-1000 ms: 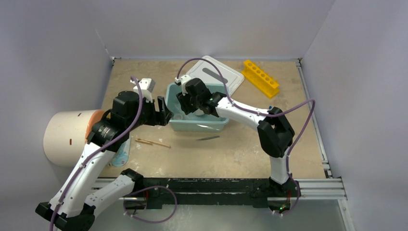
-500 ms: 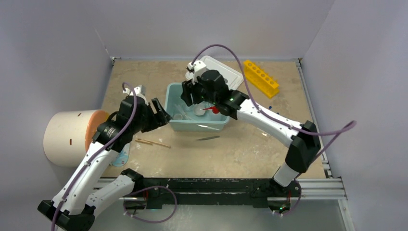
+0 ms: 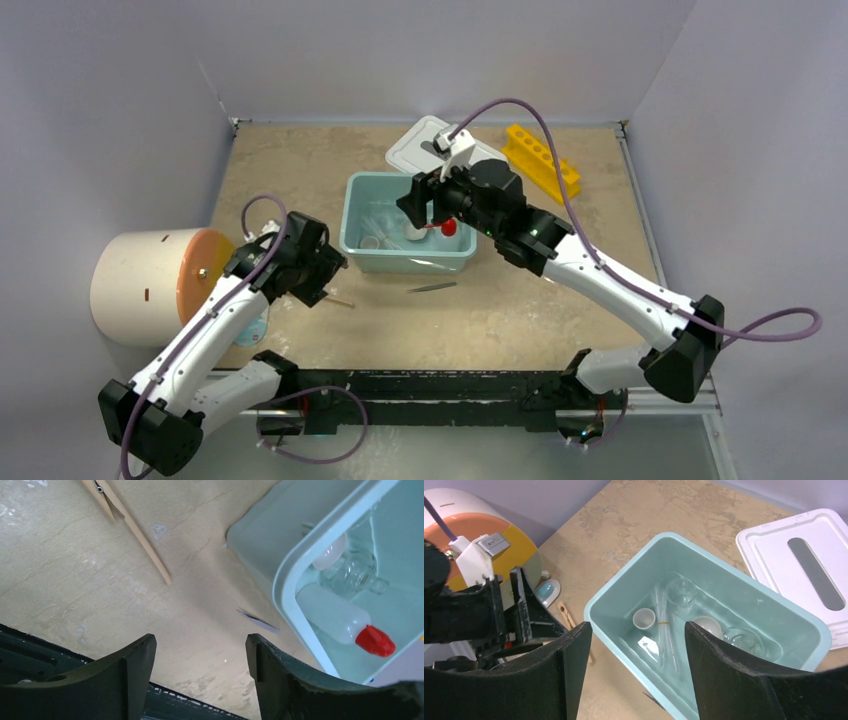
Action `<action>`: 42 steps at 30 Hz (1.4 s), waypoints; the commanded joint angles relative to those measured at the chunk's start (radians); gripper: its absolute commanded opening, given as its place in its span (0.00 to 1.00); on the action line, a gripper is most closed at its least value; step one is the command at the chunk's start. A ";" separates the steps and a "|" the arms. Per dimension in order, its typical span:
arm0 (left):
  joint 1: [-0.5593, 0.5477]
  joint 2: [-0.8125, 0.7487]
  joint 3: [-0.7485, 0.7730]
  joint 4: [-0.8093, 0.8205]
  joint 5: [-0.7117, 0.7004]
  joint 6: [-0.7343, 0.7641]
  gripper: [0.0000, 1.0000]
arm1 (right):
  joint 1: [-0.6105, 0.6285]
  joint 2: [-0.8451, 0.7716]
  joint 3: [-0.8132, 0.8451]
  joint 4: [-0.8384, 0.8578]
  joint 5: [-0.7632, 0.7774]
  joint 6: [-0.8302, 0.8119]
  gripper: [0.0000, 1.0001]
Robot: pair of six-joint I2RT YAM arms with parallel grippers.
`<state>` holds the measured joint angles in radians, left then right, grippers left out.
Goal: Organize the chemistry lab equipment
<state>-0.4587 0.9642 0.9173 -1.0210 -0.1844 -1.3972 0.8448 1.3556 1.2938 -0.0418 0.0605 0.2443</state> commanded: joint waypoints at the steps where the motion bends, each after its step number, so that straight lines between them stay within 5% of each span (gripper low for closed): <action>1: 0.036 0.037 0.014 -0.005 -0.094 -0.086 0.66 | -0.003 -0.085 -0.039 0.033 0.016 0.007 0.71; 10: 0.207 0.108 -0.003 0.063 -0.132 0.043 0.65 | -0.003 -0.173 -0.094 0.015 0.040 -0.006 0.74; 42: 0.299 0.387 -0.161 0.234 -0.138 0.093 0.52 | -0.003 -0.225 -0.147 0.003 -0.007 0.007 0.76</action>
<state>-0.1833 1.3380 0.7643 -0.8230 -0.3225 -1.3376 0.8448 1.1618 1.1511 -0.0631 0.0601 0.2459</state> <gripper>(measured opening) 0.542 0.759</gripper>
